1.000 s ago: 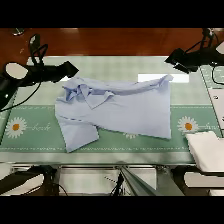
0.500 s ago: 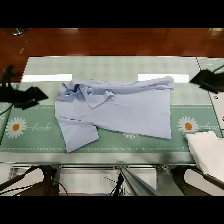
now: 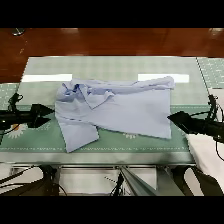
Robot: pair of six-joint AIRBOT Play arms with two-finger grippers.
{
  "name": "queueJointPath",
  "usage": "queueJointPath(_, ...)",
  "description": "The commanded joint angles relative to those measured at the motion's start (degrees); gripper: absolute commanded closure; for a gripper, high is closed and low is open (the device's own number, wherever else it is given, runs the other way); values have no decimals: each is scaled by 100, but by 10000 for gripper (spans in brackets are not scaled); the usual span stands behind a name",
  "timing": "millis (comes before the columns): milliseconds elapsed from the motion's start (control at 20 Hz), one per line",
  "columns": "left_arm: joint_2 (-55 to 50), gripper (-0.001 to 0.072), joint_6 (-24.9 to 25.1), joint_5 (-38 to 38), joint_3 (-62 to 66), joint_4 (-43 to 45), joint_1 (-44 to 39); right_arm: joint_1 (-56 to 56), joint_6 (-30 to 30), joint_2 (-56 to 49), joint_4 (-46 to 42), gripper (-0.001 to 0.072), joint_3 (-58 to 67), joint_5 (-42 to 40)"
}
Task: Fold the shirts.
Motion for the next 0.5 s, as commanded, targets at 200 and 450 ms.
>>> queueJointPath(200,-632,7,651,334,-109,-1001,-704,-20,153,210,398,84,-330,92)
queueJointPath(450,-682,684,1012,-166,-22,-966,-855,-612,831,208,-1484,84,516,57)
